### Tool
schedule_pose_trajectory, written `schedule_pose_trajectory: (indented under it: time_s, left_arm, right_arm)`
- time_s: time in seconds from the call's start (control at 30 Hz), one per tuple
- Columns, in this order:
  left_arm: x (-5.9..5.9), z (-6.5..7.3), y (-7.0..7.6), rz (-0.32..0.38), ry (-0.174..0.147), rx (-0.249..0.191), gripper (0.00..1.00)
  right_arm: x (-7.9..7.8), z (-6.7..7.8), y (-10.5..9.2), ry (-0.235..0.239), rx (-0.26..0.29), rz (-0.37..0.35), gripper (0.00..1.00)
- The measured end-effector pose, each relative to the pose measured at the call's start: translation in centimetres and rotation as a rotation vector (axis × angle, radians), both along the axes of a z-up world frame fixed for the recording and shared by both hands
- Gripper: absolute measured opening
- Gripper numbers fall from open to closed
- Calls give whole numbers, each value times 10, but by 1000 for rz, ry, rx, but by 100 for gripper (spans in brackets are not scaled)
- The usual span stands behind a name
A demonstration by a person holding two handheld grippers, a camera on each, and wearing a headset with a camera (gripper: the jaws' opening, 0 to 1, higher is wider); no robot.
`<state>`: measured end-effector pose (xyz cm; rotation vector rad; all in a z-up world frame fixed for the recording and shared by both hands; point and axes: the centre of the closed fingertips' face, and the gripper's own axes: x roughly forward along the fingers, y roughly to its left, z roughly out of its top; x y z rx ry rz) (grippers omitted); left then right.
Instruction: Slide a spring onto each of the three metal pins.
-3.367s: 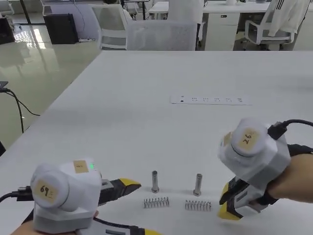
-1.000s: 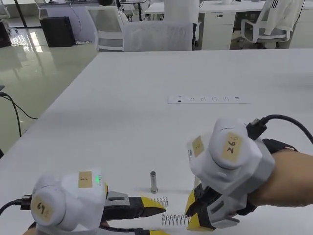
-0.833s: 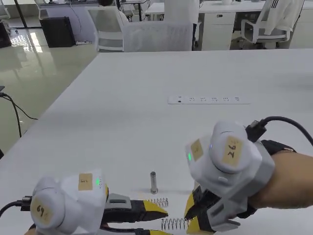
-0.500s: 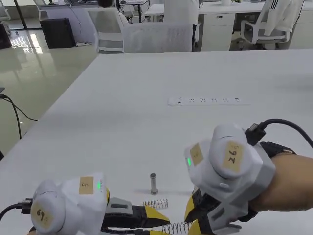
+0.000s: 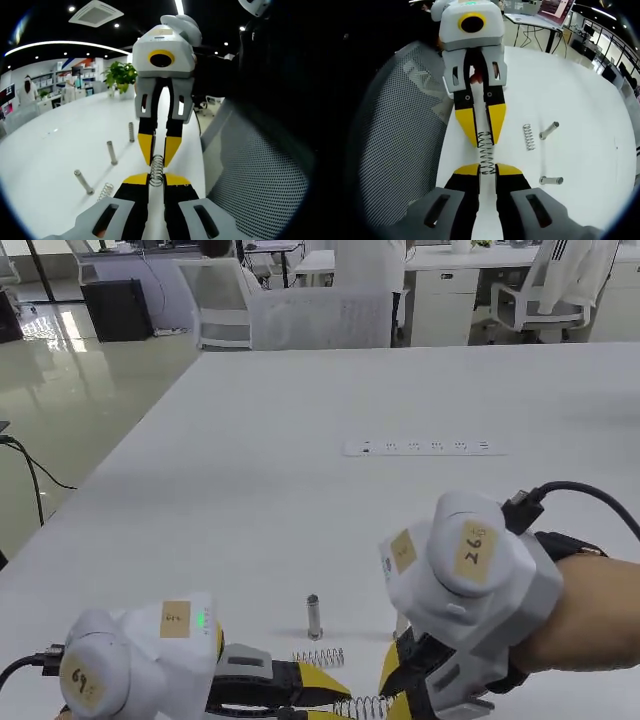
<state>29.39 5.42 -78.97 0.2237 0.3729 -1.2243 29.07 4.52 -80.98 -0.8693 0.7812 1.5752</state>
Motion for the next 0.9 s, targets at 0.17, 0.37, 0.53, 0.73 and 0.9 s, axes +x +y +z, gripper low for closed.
schedule_pose_trajectory:
  time_s: [0.17, 0.37, 0.53, 0.73, 0.9]
  left_arm:
    - [0, 6, -2, -1, -3, -31, 3]
    - [-1, 13, -5, -8, -12, -64, 3]
    - [1, 18, -4, 6, -15, -89, 3]
    - [1, 15, -4, 7, -15, -81, 3]
    - [2, 13, -3, 12, -16, -69, 3]
  right_arm:
    - [-1, -3, -1, 13, -4, -10, 13]
    - [-2, -8, -3, 25, -12, -14, 13]
    - [-1, -8, -3, 25, -10, -18, 12]
    - [0, -7, -2, 13, -3, -16, 9]
    - [2, 4, 1, -7, 20, -18, 9]
